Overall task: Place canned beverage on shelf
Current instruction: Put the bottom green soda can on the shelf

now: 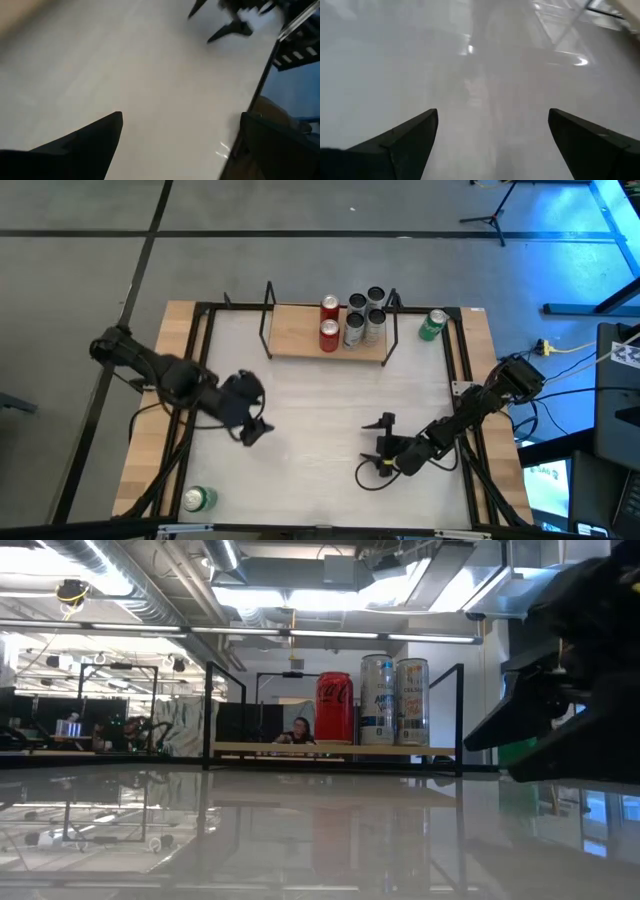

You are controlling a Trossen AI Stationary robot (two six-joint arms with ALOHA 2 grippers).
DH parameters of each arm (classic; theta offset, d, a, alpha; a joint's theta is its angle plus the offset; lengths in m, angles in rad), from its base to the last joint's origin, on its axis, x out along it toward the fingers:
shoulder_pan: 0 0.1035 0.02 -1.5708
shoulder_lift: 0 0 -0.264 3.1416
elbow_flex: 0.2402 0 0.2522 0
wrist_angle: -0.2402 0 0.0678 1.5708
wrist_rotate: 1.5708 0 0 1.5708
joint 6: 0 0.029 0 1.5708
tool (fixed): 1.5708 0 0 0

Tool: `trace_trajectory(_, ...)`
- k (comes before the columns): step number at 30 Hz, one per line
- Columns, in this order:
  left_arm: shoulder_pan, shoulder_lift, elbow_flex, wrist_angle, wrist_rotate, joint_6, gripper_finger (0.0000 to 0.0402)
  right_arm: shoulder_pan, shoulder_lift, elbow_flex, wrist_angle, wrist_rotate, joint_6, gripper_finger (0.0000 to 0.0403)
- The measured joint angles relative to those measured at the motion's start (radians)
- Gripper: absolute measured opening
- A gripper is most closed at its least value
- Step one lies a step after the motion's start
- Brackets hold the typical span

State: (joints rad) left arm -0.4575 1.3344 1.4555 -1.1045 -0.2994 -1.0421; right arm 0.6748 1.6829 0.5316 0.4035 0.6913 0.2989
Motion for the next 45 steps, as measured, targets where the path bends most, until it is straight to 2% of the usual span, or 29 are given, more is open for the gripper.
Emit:
trace_trajectory(4, -0.088, 0.034, 0.000, -0.040, 0.015, -0.193, 0.0394, 0.000, 0.000, 0.000, 0.020, -0.039, -0.013, 0.0376)
trace_trajectory(9, -0.181, 0.077, 0.000, -0.129, 0.082, -0.415, 0.0394, 0.000, 0.000, 0.000, 0.070, -0.048, -0.023, 0.0376)
trace_trajectory(18, -0.342, 0.188, 0.000, -0.137, 0.213, -0.675, 0.0394, -0.001, 0.000, 0.000, 0.229, -0.011, -0.178, 0.0376)
trace_trajectory(23, -0.421, 0.246, 0.000, -0.144, 0.280, -0.762, 0.0394, -0.001, 0.000, 0.000, 0.255, -0.011, -0.212, 0.0376)
trace_trajectory(26, -0.442, 0.279, 0.000, -0.151, 0.285, -0.725, 0.0394, -0.002, 0.000, 0.000, 0.262, -0.011, -0.235, 0.0376)
trace_trajectory(30, -0.434, 0.314, 0.000, -0.141, 0.230, -0.678, 0.0394, -0.009, 0.000, 0.000, 0.288, -0.012, -0.286, 0.0376)
trace_trajectory(35, -0.427, 0.338, 0.000, -0.085, 0.257, -0.656, 0.0394, -0.048, 0.000, 0.000, 0.310, -0.041, -0.304, 0.0376)
trace_trajectory(40, -0.474, 0.330, 0.000, -0.112, 0.307, -0.750, 0.0394, -0.083, 0.000, 0.000, 0.303, -0.111, -0.285, 0.0376)
trace_trajectory(45, -0.558, 0.327, 0.000, -0.118, 0.379, -0.912, 0.0394, -0.082, 0.000, 0.000, 0.303, -0.120, -0.294, 0.0376)
